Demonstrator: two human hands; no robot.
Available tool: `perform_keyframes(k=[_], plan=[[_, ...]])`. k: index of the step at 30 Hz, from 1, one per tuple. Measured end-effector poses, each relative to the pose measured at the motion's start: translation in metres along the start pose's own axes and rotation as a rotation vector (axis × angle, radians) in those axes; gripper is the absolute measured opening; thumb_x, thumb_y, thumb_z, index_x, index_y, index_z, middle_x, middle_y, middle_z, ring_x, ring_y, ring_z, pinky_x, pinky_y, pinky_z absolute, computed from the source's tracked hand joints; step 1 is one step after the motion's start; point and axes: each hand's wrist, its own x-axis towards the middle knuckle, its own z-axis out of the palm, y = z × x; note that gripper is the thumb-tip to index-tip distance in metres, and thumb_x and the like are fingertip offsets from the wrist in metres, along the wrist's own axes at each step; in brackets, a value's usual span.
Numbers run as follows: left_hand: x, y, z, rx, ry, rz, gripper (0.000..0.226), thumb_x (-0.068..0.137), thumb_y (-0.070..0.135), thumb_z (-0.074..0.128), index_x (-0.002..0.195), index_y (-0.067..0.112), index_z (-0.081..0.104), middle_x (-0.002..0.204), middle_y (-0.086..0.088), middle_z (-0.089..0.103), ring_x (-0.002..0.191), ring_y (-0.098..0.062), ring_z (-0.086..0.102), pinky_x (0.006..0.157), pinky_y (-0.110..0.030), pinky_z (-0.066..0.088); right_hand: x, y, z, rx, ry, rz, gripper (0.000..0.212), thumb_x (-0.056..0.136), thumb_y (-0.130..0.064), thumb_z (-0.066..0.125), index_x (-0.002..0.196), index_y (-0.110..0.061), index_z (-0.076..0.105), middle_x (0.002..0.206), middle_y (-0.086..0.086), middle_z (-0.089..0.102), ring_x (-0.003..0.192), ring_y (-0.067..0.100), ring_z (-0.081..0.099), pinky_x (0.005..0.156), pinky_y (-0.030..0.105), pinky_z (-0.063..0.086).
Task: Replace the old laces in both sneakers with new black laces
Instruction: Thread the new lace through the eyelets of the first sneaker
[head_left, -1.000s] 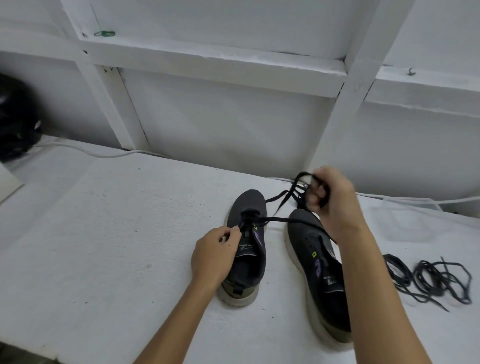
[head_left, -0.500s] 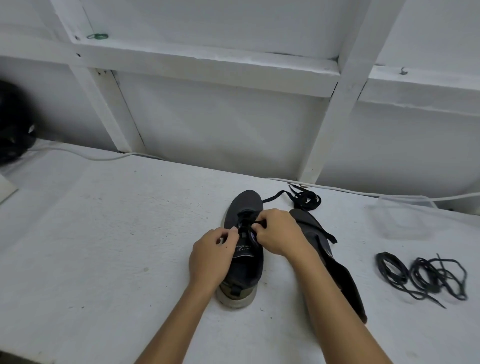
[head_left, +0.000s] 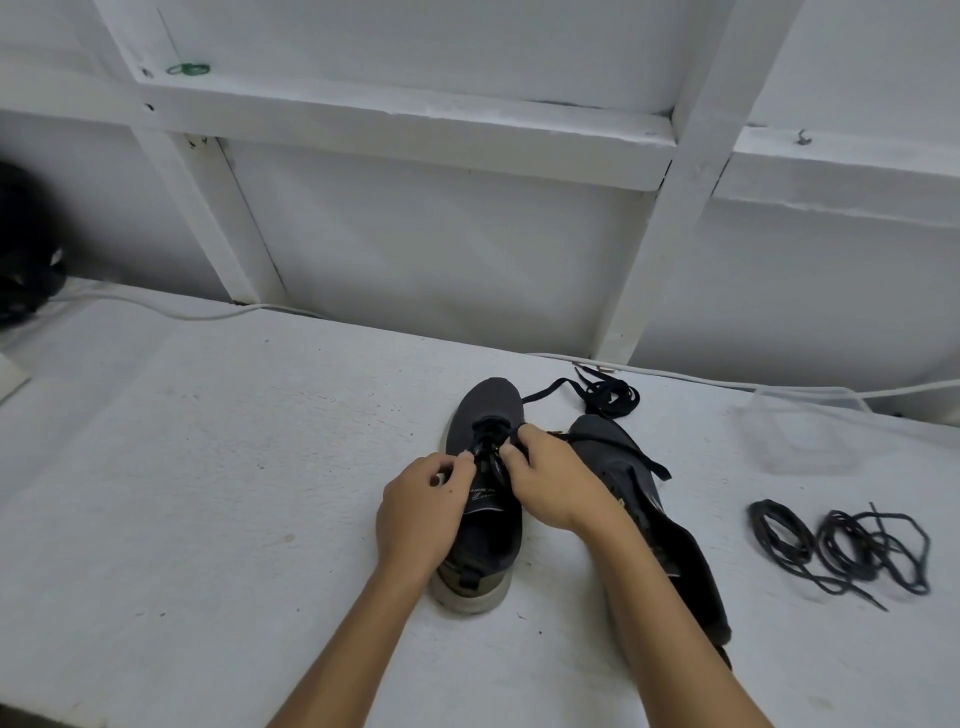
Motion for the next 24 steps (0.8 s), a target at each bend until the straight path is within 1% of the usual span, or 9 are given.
perform_keyframes(k=[2,4,7,9,12,17,20,22,24], plan=[[0.0,0.001,0.0,-0.013,0.004,-0.006,0.03,0.091,0.054,0.054,0.078,0.032,0.069,0.079,0.012,0.069,0.078,-0.007,0.063,0.075,-0.039,0.056,-0.003,0.0,-0.002,0.181,-0.006,0.045,0.028,0.105,-0.037,0.042,0.092,-0.014,0.05,0.09,0.006,0.062,0.078,0.022,0.058,0.076,0.036,0.053],[-0.001,0.002,0.0,-0.022,0.004,-0.01,0.03,0.091,0.053,0.053,0.078,0.031,0.069,0.078,0.012,0.069,0.077,-0.008,0.063,0.074,-0.039,0.056,-0.006,0.002,-0.002,0.403,-0.013,0.102,0.027,0.105,-0.036,0.042,0.101,-0.013,0.055,0.104,0.009,0.068,0.09,0.026,0.066,0.087,0.051,0.059],[0.0,0.001,0.0,-0.032,0.002,-0.011,0.029,0.091,0.053,0.054,0.078,0.032,0.07,0.079,0.013,0.07,0.079,-0.007,0.064,0.076,-0.039,0.057,-0.011,0.002,-0.001,0.593,0.032,0.14,0.023,0.107,-0.029,0.045,0.105,-0.01,0.058,0.105,0.008,0.071,0.087,0.017,0.069,0.084,0.056,0.059],[0.0,0.001,-0.002,-0.038,-0.01,-0.006,0.026,0.091,0.053,0.055,0.081,0.034,0.07,0.083,0.014,0.07,0.082,-0.006,0.064,0.078,-0.039,0.057,-0.013,0.0,-0.004,0.518,0.141,0.078,0.022,0.104,-0.033,0.051,0.095,-0.017,0.062,0.093,0.003,0.073,0.083,0.016,0.071,0.081,0.052,0.061],[0.001,0.004,-0.006,-0.036,-0.035,0.031,0.015,0.092,0.048,0.058,0.098,0.038,0.068,0.097,0.019,0.069,0.094,-0.002,0.063,0.088,-0.036,0.056,-0.016,-0.01,-0.025,0.273,0.295,-0.061,0.031,0.1,-0.034,0.056,0.079,-0.012,0.056,0.08,0.01,0.067,0.065,0.017,0.056,0.07,0.042,0.052],[0.007,0.02,-0.004,0.142,-0.083,0.374,0.03,0.093,0.034,0.062,0.123,0.037,0.063,0.117,0.017,0.061,0.113,-0.01,0.049,0.095,-0.031,0.046,-0.022,-0.038,-0.067,0.211,0.359,-0.234,0.028,0.101,-0.034,0.055,0.082,-0.014,0.06,0.079,0.001,0.068,0.081,0.018,0.065,0.071,0.034,0.049],[0.013,0.034,0.0,0.177,-0.141,0.466,0.025,0.091,0.038,0.066,0.115,0.038,0.069,0.111,0.021,0.057,0.112,-0.011,0.046,0.095,-0.029,0.043,-0.023,-0.048,-0.079,0.319,0.322,-0.28,0.027,0.102,-0.033,0.056,0.084,-0.017,0.068,0.08,-0.004,0.072,0.074,0.006,0.065,0.069,0.025,0.05],[0.018,0.042,0.0,0.185,-0.142,0.48,0.017,0.087,0.041,0.071,0.104,0.039,0.069,0.102,0.025,0.055,0.108,-0.011,0.047,0.09,-0.03,0.044,-0.024,-0.053,-0.084,0.362,0.295,-0.318,0.031,0.102,-0.031,0.057,0.082,-0.012,0.069,0.08,-0.003,0.073,0.072,0.0,0.064,0.07,0.021,0.048],[0.021,0.05,-0.003,0.117,-0.183,0.437,0.021,0.083,0.041,0.075,0.099,0.037,0.062,0.099,0.025,0.06,0.103,-0.007,0.051,0.085,-0.027,0.045,-0.025,-0.058,-0.086,0.324,0.257,-0.344,0.035,0.101,-0.031,0.059,0.079,-0.005,0.067,0.076,-0.005,0.071,0.068,-0.003,0.061,0.068,0.017,0.044]])
